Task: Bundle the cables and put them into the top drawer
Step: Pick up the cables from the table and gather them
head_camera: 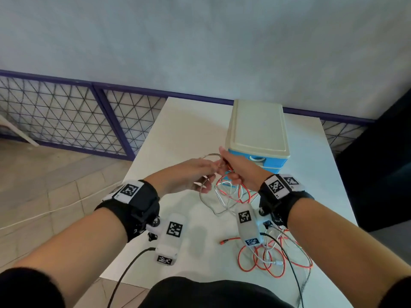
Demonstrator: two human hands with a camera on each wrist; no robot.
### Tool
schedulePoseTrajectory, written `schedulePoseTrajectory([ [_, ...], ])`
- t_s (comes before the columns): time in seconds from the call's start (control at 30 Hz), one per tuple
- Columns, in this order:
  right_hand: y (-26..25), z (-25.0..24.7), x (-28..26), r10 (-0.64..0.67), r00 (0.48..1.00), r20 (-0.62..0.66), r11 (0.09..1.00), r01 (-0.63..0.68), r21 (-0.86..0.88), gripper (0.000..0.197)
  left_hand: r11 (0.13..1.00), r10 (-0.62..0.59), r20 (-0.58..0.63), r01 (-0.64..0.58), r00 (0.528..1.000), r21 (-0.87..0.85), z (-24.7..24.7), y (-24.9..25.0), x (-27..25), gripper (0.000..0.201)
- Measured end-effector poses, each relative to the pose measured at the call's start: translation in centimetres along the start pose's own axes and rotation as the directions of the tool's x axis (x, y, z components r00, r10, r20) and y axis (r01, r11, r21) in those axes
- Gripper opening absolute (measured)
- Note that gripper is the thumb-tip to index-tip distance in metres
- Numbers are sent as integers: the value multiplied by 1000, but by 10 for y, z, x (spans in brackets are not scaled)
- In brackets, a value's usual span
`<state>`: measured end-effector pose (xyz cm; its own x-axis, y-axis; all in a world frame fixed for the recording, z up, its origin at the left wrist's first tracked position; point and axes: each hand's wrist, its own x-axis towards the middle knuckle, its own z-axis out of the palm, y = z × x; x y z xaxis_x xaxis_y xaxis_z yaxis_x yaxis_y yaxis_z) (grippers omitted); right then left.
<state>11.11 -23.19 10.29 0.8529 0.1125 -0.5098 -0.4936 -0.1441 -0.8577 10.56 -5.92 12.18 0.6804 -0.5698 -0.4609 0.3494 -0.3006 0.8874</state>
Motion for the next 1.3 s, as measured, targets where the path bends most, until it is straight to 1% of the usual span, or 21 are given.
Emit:
schedulePoseTrajectory([
  [0.1, -4, 3, -1, 6, 1000, 13, 999, -6, -43, 50, 986, -26, 151, 0, 988, 167, 18, -5, 2, 22],
  [0.2, -1, 6, -4, 7, 1000, -3, 988, -8, -153, 34, 961, -41, 272, -37, 962, 274, 31, -15, 5, 27],
  [0.27, 1, 8, -6, 20, 1000, -18, 989, -22, -147, 24, 939, -83, 345, -42, 935, 341, 38, -24, 7, 29],
  [0.37, 5, 10, -8, 37, 999, -3, 996, -37, -75, 25, 921, -89, 385, -71, 919, 382, 39, -37, 10, 25],
  [0.43, 4, 11, -9, 33, 999, -30, 998, -35, -60, 27, 935, -52, 348, -77, 936, 347, 30, -42, 12, 18],
  [0.5, 4, 12, -11, 29, 999, -38, 996, -32, -80, 25, 961, -63, 275, -16, 960, 275, 15, -45, 15, 24],
  [0.6, 3, 12, -11, 36, 999, -19, 995, -38, -91, 16, 993, -89, 38, 86, 995, 83, -14, -56, 25, 36],
  [0.63, 4, 13, -11, 36, 999, -10, 996, -37, -83, 14, 990, -88, -91, 97, 992, 104, -26, -65, 28, 32],
  [0.67, 3, 13, -11, 35, 999, -4, 997, -35, -71, 13, 973, -64, -224, 111, 973, 203, -35, -73, 31, 26],
  [0.7, 3, 14, -11, 37, 999, 1, 998, -37, -56, 12, 914, -18, -331, 150, 943, 378, -49, -87, 36, 20],
  [0.73, 3, 15, -12, 40, 999, 3, 998, -40, -42, 10, 812, 10, -382, 216, 924, 543, -60, -99, 39, 21],
  [0.77, 3, 16, -12, 41, 999, 9, 999, -41, -33, 7, 693, 9, -399, 282, 917, 664, -67, -108, 39, 21],
  [0.8, 4, 16, -12, 33, 999, 16, 999, -32, -41, 8, 590, -26, -412, 346, 911, 729, -72, -119, 41, 43],
  [0.83, 5, 17, -11, 18, 1000, 24, 998, -17, -63, 15, 510, -74, -423, 399, 903, 762, -75, -129, 43, 46],
  [0.87, 7, 17, -10, 6, 999, 36, 996, -3, -91, 23, 485, -84, -447, 428, 891, 762, -75, -139, 44, 48],
  [0.9, 9, 18, -9, 0, 999, 43, 994, 5, -113, 26, 470, -77, -458, 437, 886, 767, -74, -147, 46, 41],
  [0.97, 11, 18, -7, 6, 999, 54, 992, 1, -129, 20, 475, -25, -455, 411, 890, 778, -71, -160, 48, 24],
  [1.03, 12, 17, -6, -8, 998, 58, 995, 14, -102, 24, 473, 1, -439, 386, 899, 792, -68, -161, 47, 21],
  [1.13, 7, 17, -6, -125, 992, 15, 989, 126, -80, 30, 441, 67, -399, 332, 914, 834, -69, -146, 41, 16],
  [1.2, 0, 17, -7, -225, 974, -33, 972, 222, -76, 28, 463, 190, -350, 230, 917, 856, -69, -123, 36, 16],
  [1.3, -17, 14, -2, -332, 936, -115, 943, 325, -76, 16, 521, 394, -286, 44, 873, 852, -72, -67, 27, 23],
])
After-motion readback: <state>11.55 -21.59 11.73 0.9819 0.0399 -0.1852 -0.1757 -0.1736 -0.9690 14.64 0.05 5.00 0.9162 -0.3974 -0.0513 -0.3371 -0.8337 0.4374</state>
